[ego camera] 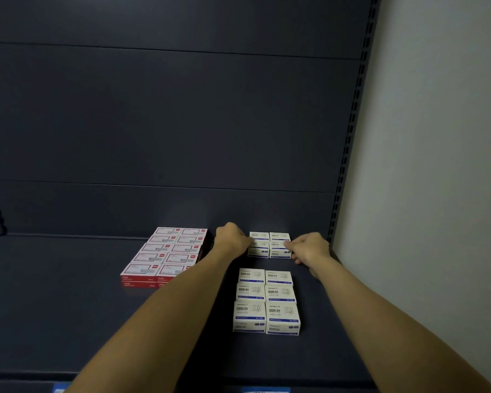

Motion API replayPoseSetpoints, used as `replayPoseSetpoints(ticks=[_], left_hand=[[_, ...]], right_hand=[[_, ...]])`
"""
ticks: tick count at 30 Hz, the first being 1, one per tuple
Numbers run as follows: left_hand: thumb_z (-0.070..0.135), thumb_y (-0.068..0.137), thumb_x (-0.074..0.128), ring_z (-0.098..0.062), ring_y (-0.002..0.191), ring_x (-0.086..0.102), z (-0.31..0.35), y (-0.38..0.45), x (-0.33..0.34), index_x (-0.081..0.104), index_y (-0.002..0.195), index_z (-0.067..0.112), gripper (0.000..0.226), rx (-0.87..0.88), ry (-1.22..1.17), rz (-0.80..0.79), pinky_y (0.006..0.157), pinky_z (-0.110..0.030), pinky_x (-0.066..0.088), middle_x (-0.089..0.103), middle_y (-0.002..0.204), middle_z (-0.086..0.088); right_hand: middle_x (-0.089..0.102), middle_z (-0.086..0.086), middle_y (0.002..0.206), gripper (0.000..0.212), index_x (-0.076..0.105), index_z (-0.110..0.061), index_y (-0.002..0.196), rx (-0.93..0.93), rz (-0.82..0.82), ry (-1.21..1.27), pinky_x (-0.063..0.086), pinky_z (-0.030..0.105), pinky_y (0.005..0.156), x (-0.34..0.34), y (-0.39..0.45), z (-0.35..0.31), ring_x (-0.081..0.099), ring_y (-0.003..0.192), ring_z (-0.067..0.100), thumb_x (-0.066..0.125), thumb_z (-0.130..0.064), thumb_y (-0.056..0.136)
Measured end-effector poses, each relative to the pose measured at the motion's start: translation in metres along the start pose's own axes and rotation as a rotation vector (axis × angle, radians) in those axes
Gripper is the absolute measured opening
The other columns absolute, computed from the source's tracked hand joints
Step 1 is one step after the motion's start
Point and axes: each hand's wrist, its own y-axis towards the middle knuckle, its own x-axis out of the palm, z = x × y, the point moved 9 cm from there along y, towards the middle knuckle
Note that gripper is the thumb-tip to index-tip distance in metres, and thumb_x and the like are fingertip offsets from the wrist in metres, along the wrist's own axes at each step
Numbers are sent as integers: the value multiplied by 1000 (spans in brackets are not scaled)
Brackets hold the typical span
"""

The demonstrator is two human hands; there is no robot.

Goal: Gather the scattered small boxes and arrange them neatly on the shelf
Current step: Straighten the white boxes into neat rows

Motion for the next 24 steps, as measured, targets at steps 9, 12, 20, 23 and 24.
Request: replayPoseSetpoints(ticks=[9, 12, 20, 23, 24], left_hand=[[41, 86, 77, -14, 75, 64, 0, -5, -4, 69, 102, 9, 37, -45, 56, -45, 53, -22, 43, 69, 98, -7], [42, 85, 77, -14, 75, 64, 0, -9, -6, 69, 103, 9, 39, -40, 65, -44, 53, -21, 43, 70, 97, -7], [42, 84, 78, -12, 71, 61, -2, -25, -11, 66, 103, 8, 41, -39, 81, -60, 53, -22, 42, 67, 91, -5], [39, 86, 77, -11, 68, 58, -3, -34, -13, 61, 95, 10, 34, -42, 79, -77, 53, -22, 41, 61, 81, -1], [39, 86, 77, -11, 67, 57, -3, -37, -14, 59, 92, 11, 34, -48, 87, -81, 54, -22, 41, 61, 81, -2]], right_hand=[[70, 6, 65, 17, 73, -8, 78, 33, -30, -9, 52, 24, 58, 2, -2, 2, 59, 48, 12, 77, -23, 84], [71, 7, 66, 17, 73, -7, 79, 30, -37, -7, 52, 24, 56, 2, -6, 1, 59, 49, 13, 79, -23, 83], [74, 12, 71, 19, 73, -5, 82, 35, -69, -27, 46, 21, 46, 1, -24, 2, 58, 47, 13, 79, -23, 82], [72, 10, 67, 20, 73, -6, 81, 40, -86, -44, 45, 23, 46, 0, -32, 3, 58, 46, 15, 79, -25, 81], [73, 10, 68, 20, 73, -6, 81, 42, -95, -46, 46, 24, 47, 0, -34, 4, 60, 49, 16, 79, -25, 80]])
